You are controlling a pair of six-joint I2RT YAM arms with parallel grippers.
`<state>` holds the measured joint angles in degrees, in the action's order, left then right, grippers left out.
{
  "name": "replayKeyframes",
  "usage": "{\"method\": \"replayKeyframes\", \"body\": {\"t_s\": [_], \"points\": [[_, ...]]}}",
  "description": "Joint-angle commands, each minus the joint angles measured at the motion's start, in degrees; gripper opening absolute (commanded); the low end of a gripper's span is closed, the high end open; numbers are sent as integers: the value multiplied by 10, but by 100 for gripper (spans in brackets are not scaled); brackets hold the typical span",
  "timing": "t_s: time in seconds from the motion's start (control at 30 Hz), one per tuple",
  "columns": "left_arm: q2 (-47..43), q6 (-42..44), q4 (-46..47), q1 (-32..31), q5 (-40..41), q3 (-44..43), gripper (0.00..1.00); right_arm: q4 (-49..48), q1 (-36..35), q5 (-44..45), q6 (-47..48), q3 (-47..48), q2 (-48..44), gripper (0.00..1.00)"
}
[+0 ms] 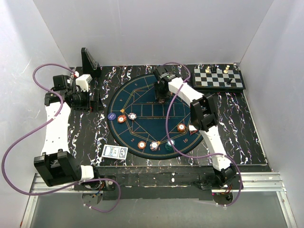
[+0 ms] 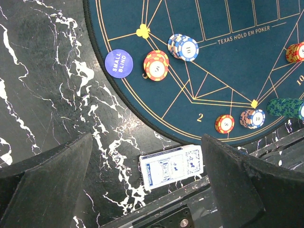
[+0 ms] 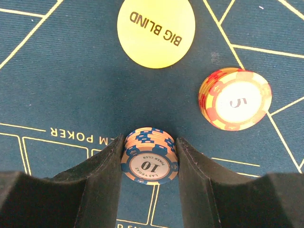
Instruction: Distribute texas hold em gaming equipment
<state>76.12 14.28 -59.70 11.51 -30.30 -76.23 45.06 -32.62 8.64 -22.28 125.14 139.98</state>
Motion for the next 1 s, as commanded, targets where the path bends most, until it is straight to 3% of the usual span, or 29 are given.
{"method": "replayKeyframes", "body": {"t_s": [0.0,0.2,0.43,0.73,0.97], "points": [[3,8,13,4,-10,-13,100,-8,2,4,-9,32,5,3],[14,6,13,4,-15,-16,100,1,5,0,-5,66,33,9],[9,2,11,4,-27,-15,100,0,5,-19,0,27,13,46],[-10,17,-27,3,-34,-33,100,-16,-7,-23,-4,-66,-91,72],[-41,11,-39,4,-30,-38,100,-15,-41,-26,-19,-175,-225,78]]}}
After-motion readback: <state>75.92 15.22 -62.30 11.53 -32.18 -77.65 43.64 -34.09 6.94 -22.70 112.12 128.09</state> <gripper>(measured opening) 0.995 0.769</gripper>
